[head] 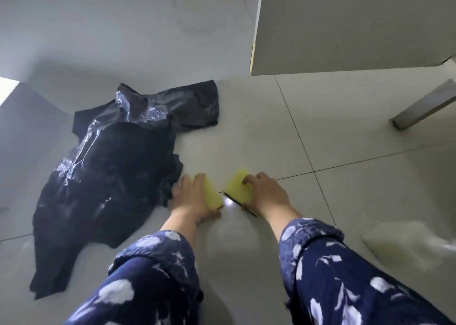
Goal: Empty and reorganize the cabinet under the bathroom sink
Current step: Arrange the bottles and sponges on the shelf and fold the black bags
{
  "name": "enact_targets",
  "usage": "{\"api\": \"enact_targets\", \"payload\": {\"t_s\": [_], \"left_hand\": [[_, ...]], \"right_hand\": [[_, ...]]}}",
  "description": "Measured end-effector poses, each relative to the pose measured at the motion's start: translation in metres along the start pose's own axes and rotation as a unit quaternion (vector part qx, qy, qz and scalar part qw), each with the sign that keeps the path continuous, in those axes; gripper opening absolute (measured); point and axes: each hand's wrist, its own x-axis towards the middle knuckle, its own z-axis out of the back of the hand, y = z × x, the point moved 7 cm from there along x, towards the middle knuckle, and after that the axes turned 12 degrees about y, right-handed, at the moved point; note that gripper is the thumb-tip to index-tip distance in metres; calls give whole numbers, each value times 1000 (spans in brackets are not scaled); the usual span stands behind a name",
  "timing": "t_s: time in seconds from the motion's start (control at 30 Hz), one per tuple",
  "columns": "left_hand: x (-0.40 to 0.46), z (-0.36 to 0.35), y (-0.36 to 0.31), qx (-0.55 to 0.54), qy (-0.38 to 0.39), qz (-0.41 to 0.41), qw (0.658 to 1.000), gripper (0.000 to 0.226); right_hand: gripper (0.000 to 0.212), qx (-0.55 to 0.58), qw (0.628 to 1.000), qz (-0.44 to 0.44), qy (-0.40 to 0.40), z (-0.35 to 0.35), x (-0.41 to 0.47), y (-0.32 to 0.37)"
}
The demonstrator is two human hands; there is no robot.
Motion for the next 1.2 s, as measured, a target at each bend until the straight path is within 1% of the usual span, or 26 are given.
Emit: {"api": "enact_targets", "payload": {"t_s": [0.07, 0.17, 0.23, 0.3, 0.43, 0.6, 0.73, 0.87, 1.03, 1.13, 1.2], "left_hand": [[4, -6, 4, -9, -5, -9, 1000, 103], [5, -7, 2, -28, -28, -20, 999, 93], [2, -4, -6, -26, -29, -31, 999, 91], [-2, 2, -21, -19, -21, -49, 998, 92], [-19, 23, -78, 6, -26, -96, 995, 94], [-58, 52, -189, 64, -68, -208, 974, 94], [-99, 65, -294, 100, -94, -296, 945, 97], [-124, 59, -393, 126, -94, -388, 908, 94], [-134, 39, -498, 176, -78, -486, 852, 91], [-137, 18, -550, 214, -45, -539, 813, 89], [-136, 4, -580, 230, -17, -570, 789, 87]], "right_hand": [[56, 1, 1000, 3, -21, -8, 3, 0], [48, 8, 999, 10, -51, -14, 6, 0], [45, 21, 998, 4, -65, -11, 6, -4], [48, 35, 997, -9, -74, 0, 1, -12], [54, 50, 992, -43, -112, 46, -25, -43], [53, 84, 973, -84, -200, 123, -84, -108], [54, 97, 940, -138, -296, 187, -150, -176], [56, 130, 901, -215, -354, 228, -205, -254], [54, 161, 851, -318, -385, 259, -243, -322], [49, 190, 821, -366, -395, 271, -260, -354], [50, 210, 811, -382, -391, 276, -267, -375]]}}
